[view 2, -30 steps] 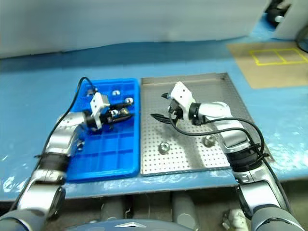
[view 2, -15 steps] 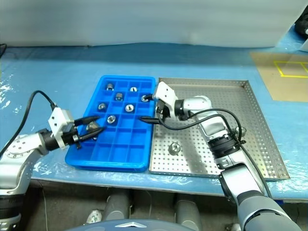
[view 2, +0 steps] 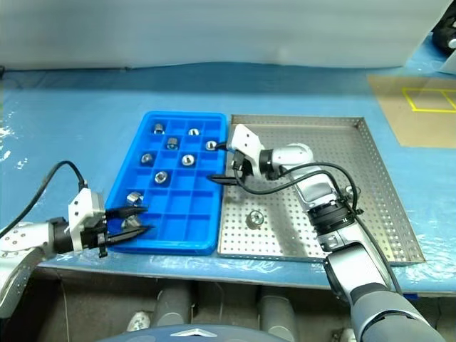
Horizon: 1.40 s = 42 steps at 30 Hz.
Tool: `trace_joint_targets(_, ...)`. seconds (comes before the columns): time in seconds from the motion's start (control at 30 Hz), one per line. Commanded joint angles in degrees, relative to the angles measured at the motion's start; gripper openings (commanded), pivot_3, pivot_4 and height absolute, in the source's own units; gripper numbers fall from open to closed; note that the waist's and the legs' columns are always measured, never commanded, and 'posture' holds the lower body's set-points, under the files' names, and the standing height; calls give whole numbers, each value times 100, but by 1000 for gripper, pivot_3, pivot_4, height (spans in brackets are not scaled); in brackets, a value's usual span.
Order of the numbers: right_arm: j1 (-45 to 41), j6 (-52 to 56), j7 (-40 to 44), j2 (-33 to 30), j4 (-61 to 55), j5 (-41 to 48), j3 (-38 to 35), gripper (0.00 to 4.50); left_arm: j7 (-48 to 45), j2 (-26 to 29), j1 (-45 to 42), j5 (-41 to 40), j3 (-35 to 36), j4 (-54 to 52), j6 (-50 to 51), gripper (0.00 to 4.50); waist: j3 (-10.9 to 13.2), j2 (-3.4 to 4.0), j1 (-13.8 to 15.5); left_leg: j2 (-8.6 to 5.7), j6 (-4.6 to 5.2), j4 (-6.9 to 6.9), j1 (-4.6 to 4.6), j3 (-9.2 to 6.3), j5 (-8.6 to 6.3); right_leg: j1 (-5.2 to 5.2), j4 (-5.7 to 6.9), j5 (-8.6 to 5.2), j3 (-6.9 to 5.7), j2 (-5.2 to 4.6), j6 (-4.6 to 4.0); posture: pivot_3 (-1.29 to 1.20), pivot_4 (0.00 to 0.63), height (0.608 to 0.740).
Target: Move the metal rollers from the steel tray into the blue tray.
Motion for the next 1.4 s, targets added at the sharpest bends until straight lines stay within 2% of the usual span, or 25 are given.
trace_joint_targets(0.03, 102, 0, -49, -43, -315, 30, -138, 4500, 58, 38, -153, 12, 92, 104, -183, 1919, 0, -1, -10, -1, 0, 1, 2, 0, 0, 1, 1, 0, 2, 0, 0, 81, 150, 740)
trace_joint_targets(0.43, 90, -19, -182, -32, -261, -43, -152, 4500, 130, -16, -147, 70, -387, 161, 13, 1919, -1, -1, -32, 0, -13, 0, 12, 0, 8, -1, 9, 0, 11, 7, -1, 70, 150, 740)
trace_joint_targets(0.67, 86, -11, -210, -15, -263, -33, -159, 4500, 147, 0, -305, 116, -421, 381, -20, 4257, -2, -1, -39, -2, -12, 2, 24, 3, 7, 4, 13, 0, 18, 7, -1, 65, 150, 740)
trace_joint_targets(0.7, 80, -11, -214, -12, -258, -32, -164, 4500, 182, -16, -340, 152, -433, 398, -60, 4467, -2, -1, -39, -2, -12, 2, 23, 4, 7, 4, 13, 0, 18, 7, -1, 64, 150, 740)
trace_joint_targets(0.87, 109, 4, -234, -27, -305, -25, -188, 4500, 363, -105, -692, 190, -435, 461, -134, 4467, -2, -1, -35, -2, -14, 1, 23, 4, 8, 3, 13, 0, 17, 8, -2, 48, 150, 740)
trace_joint_targets(0.93, 155, 26, -259, -65, -359, -28, -215, 4500, 553, -322, -1174, 133, -424, 534, -257, 4467, -1, -1, -17, -2, -13, 4, 23, 4, 9, 4, 18, 0, 17, 7, -2, 32, 150, 740)
trace_joint_targets(1.07, 241, 121, -273, -179, -521, 2, -276, 4500, 666, -539, -1819, -238, -463, 425, 135, 4467, -4, -6, -34, -5, -19, 19, 28, -2, 12, 17, 30, 4, 18, 4, -6, 1, 150, 740)
trace_joint_targets(1.2, 410, 295, -319, -483, -830, -14, -406, 4500, 688, -916, -2827, -258, -798, 771, 111, 4467, -5, -5, -46, -4, -29, 21, 35, 0, 19, 21, 31, 6, 21, 6, -7, -90, 150, 740)
trace_joint_targets(1.4, 840, 624, -407, -1150, -1386, 17, -802, 4500, -162, -1282, -3901, -143, -1591, 1697, 45, 4467, -7, -5, -171, -9, -30, 21, 38, 4, 20, 21, 27, 6, 30, 9, -6, -238, 150, 740)
